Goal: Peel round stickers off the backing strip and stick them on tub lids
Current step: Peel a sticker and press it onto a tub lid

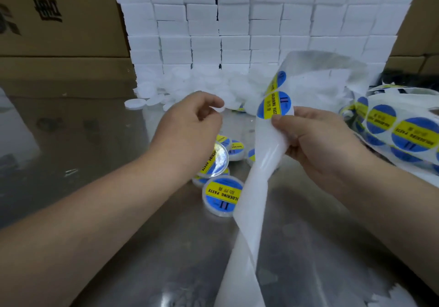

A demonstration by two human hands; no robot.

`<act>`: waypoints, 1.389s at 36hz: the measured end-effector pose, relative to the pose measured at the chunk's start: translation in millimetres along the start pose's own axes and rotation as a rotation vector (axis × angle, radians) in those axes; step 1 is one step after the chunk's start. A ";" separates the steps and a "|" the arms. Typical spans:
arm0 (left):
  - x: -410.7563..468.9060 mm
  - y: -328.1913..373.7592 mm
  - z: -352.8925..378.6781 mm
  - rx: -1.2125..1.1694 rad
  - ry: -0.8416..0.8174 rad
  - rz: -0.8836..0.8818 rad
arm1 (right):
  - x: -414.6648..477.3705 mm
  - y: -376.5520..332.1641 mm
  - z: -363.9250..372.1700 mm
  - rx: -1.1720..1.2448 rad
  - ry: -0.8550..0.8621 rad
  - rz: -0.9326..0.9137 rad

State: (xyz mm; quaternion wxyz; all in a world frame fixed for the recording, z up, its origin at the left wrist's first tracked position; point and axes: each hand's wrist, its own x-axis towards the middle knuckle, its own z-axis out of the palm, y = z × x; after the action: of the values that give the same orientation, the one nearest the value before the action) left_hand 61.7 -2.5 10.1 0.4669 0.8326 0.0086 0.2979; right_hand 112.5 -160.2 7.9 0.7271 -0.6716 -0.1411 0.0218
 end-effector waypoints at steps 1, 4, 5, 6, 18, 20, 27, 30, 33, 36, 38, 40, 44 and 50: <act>7.4 -0.6 -0.5 0.076 -0.016 -0.010 | 0.4 1.2 0.0 -0.014 0.008 -0.001; 33.2 -1.8 -0.6 0.303 -0.121 0.024 | 1.3 2.9 -0.4 -0.029 0.019 0.002; 44.6 -3.4 0.7 0.388 -0.148 0.046 | 1.6 3.1 -0.9 -0.035 0.021 0.000; 57.2 -5.9 2.7 0.475 -0.170 0.064 | 1.8 3.3 -1.1 -0.045 0.026 -0.007; 149.3 -79.7 24.3 1.277 -0.474 -0.047 | 0.0 3.0 -3.7 -0.175 0.077 -0.089; 148.7 -87.7 27.2 1.243 -0.495 -0.071 | -0.7 3.1 -3.7 -0.172 0.065 -0.094; 149.1 -101.0 22.9 1.104 -0.305 -0.036 | -1.6 4.1 -2.7 -0.169 0.054 -0.102; 150.1 -105.3 24.3 1.084 -0.290 -0.077 | -1.7 3.9 -1.5 -0.171 0.054 -0.102; 151.3 -110.0 24.5 1.077 -0.279 -0.142 | -2.3 3.0 -0.4 -0.156 0.045 -0.092; 150.9 -112.1 24.5 1.000 -0.282 -0.161 | -2.5 2.8 -0.3 -0.149 0.034 -0.091; 151.3 -112.2 26.4 0.999 -0.296 -0.151 | -2.3 3.3 -0.6 -0.157 0.029 -0.092; 151.8 -111.8 27.8 1.010 -0.298 -0.149 | -2.4 3.5 -0.5 -0.162 0.023 -0.088; 153.6 -113.6 25.2 0.961 -0.210 -0.131 | -2.7 3.8 -0.7 -0.167 0.007 -0.081; 147.7 -116.7 23.3 0.894 -0.130 -0.043 | -3.4 4.8 -1.0 -0.162 -0.007 -0.077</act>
State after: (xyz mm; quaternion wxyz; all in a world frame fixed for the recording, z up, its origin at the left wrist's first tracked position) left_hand 225.7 88.5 -18.1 0.0673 0.9691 0.1244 0.2021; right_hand 110.2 -161.4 2.5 0.6700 -0.7223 -0.1707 -0.0154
